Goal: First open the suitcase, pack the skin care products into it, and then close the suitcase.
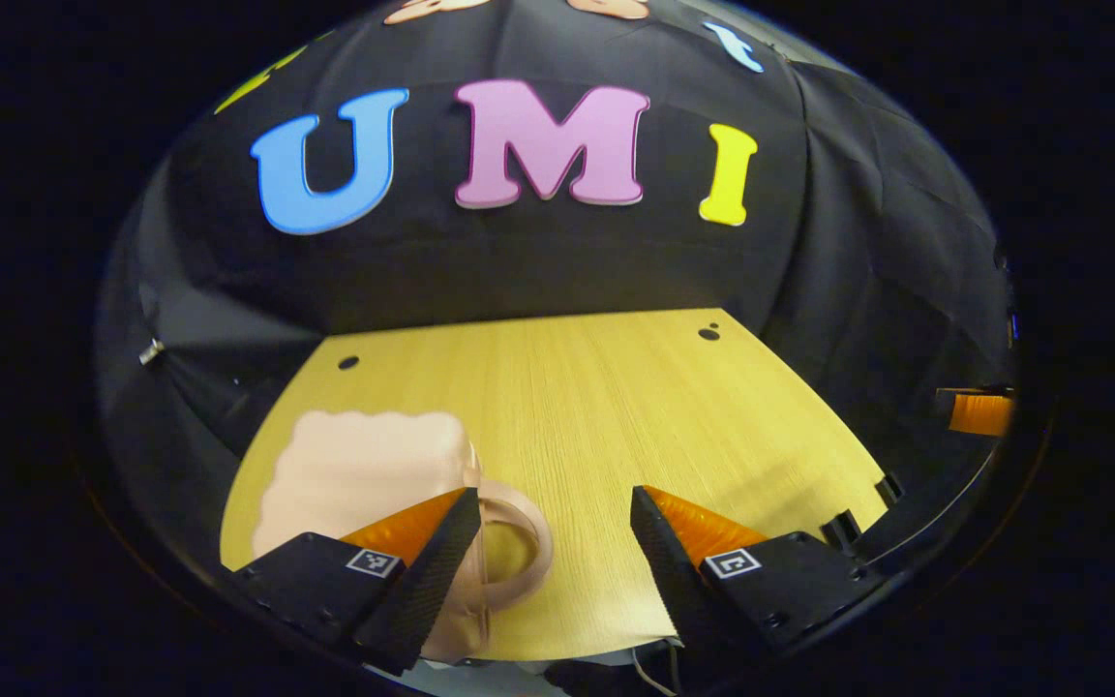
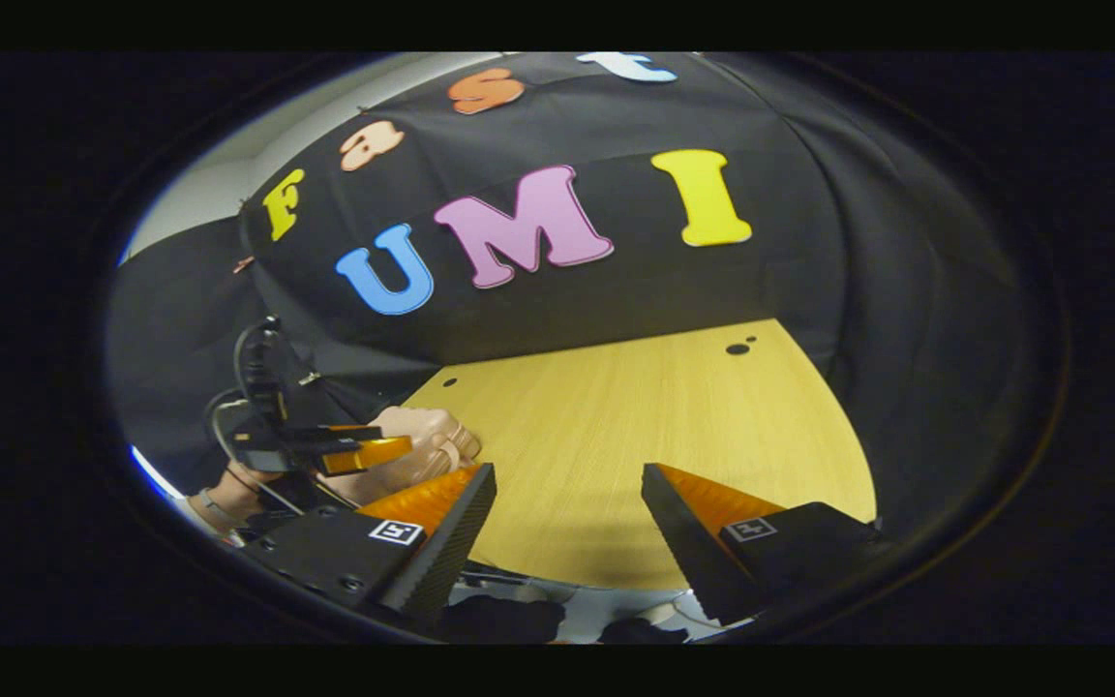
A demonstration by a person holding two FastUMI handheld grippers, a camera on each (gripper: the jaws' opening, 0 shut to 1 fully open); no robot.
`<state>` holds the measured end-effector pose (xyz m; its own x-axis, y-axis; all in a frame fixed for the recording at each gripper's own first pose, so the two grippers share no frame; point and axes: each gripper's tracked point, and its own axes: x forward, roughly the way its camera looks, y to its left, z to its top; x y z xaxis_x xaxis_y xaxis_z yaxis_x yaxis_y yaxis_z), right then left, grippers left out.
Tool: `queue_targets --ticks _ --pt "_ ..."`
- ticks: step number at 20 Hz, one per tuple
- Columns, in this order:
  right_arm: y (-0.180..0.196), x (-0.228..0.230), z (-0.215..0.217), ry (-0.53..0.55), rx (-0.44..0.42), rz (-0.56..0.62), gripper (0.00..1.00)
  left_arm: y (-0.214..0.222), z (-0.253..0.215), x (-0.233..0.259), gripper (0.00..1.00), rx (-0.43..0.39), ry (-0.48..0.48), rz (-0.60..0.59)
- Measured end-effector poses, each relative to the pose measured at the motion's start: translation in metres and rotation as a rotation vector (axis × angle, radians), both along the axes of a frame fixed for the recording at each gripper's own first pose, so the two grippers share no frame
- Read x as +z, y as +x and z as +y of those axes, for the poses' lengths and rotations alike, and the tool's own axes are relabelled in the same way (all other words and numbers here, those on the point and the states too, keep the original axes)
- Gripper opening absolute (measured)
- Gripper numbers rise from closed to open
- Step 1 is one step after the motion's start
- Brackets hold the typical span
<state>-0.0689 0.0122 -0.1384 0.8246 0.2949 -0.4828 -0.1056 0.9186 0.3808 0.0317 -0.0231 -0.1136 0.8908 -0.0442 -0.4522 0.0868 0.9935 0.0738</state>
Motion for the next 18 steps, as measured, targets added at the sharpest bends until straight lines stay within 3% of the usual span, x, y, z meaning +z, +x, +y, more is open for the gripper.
queue_targets --ticks 4,8,18 --pt "0.026 0.045 0.000 -0.122 -0.015 -0.155 0.96 -0.026 -0.042 0.088 0.98 0.011 -0.070 -0.205" --pt "0.047 0.094 0.012 -0.170 -0.035 -0.289 0.96 -0.035 -0.045 0.168 0.96 0.028 -0.023 -0.430" --pt "0.076 0.150 0.018 -0.245 -0.182 -0.417 0.97 -0.029 -0.028 0.218 0.95 0.008 -0.024 -0.479"
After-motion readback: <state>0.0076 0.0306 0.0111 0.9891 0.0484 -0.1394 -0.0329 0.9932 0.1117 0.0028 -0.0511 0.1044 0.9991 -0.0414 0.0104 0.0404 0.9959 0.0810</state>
